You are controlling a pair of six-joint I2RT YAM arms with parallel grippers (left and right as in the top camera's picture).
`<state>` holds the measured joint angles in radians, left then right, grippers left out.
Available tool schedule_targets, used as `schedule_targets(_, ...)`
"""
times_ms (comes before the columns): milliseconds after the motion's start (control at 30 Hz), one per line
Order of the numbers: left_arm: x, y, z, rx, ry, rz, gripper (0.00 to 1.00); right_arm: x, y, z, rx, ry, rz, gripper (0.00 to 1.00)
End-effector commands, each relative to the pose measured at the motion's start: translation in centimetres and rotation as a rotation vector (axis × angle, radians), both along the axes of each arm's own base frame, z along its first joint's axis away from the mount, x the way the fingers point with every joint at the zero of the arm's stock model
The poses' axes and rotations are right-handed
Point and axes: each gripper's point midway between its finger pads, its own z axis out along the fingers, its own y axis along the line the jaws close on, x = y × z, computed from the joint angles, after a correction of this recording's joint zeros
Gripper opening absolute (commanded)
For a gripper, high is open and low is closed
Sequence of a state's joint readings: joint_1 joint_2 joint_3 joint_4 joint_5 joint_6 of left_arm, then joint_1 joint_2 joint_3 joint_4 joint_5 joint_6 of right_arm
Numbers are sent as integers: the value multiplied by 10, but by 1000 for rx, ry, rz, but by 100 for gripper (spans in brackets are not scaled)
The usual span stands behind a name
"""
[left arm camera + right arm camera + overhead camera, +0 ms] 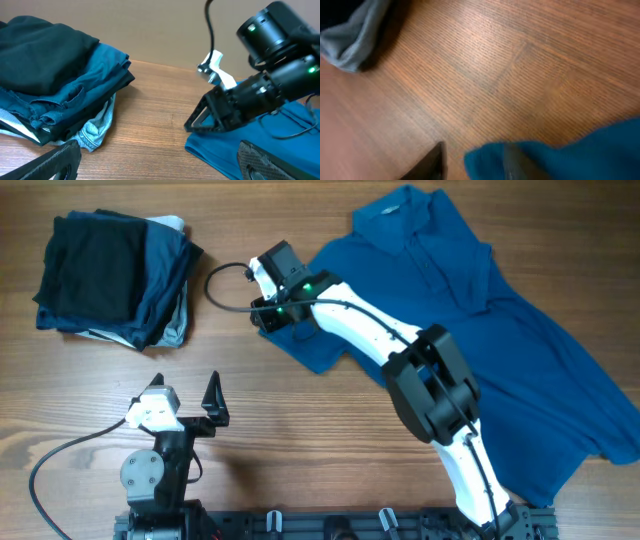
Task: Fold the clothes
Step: 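Lay the shirt flat at table center and withdraw the right gripper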
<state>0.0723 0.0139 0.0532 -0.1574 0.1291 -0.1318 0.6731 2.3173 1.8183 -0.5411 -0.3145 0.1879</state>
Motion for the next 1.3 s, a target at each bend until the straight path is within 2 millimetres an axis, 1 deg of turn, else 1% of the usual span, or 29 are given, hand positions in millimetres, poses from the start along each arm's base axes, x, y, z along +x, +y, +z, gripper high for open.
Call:
schedule_targets(0, 0, -1, -2, 15, -2, -8, 100, 8, -16, 73, 112, -11, -2, 54)
schedule_targets(67, 0, -1, -2, 15, -2, -8, 100, 6, -44, 87, 81, 29, -45, 54)
schedule_targets(100, 0, -1, -2, 15, -2, -7, 100, 4, -57, 85, 53, 58, -68, 48)
schedule_targets(133, 0, -1, -2, 15, -2, -7, 100, 1, -70, 80, 16, 92, -90, 35)
schedule_targets(167, 0, -1, -2, 15, -2, -8, 100, -5, -84, 72, -35, 133, -114, 20)
schedule_targets(200, 0, -1, -2, 15, -2, -8, 100, -13, -101, 58, -115, 180, -142, 8)
schedule_targets(233, 0, -1, -2, 15, -2, -7, 100, -23, -115, 44, -188, 216, -159, 4)
schedule_targets(267, 0, -1, -2, 15, -2, -7, 100, -30, -122, 34, -222, 239, -164, 4)
schedule_targets(300, 0, -1, -2, 15, -2, -8, 100, -35, -125, 27, -238, 256, -164, 4)
schedule_targets(333, 0, -1, -2, 15, -2, -7, 100, -41, -129, 15, -253, 280, -187, 4)
schedule_targets(433, 0, -1, -2, 15, -2, -7, 100, -50, -144, -19, -294, 337, -338, 4)
schedule_targets(500, 0, -1, -2, 15, -2, -7, 100, -55, -144, -31, -280, 365, -383, 5)
schedule_targets(533, 0, -1, -2, 15, -1, -8, 100, -59, -141, -36, -260, 385, -387, 5)
schedule_targets(567, 0, -1, -2, 15, -1, -8, 100, -62, -138, -37, -245, 401, -383, 5)
schedule_targets(700, 0, -1, -2, 15, -1, -8, 100, -77, -131, -44, -251, 463, -465, 5)
schedule_targets(767, 0, -1, -2, 14, -1, -7, 100, -88, -118, -45, -259, 469, -446, 5)
schedule_targets(900, 0, -1, -2, 15, -1, -7, 100, -120, -80, -44, -257, 470, -346, 5)
schedule_targets(1000, 0, -1, -2, 15, -1, -8, 100, -136, -62, -43, -257, 456, -294, 5)
schedule_targets(1067, 0, -1, -2, 15, -1, -8, 100, -139, -56, -41, -253, 452, -279, 5)
schedule_targets(1133, 0, -1, -2, 15, -1, -8, 100, -132, -56, -30, -243, 441, -276, 4)
schedule_targets(1200, 0, -1, -2, 15, -1, -8, 100, -114, -55, -3, -202, 374, -240, 4)
schedule_targets(1233, 0, -1, -2, 15, -1, -8, 100, -99, -54, 18, -168, 315, -224, 4)
schedule_targets(1267, 0, -1, -2, 15, -1, -8, 100, -79, -59, 42, -140, 246, -243, 4)
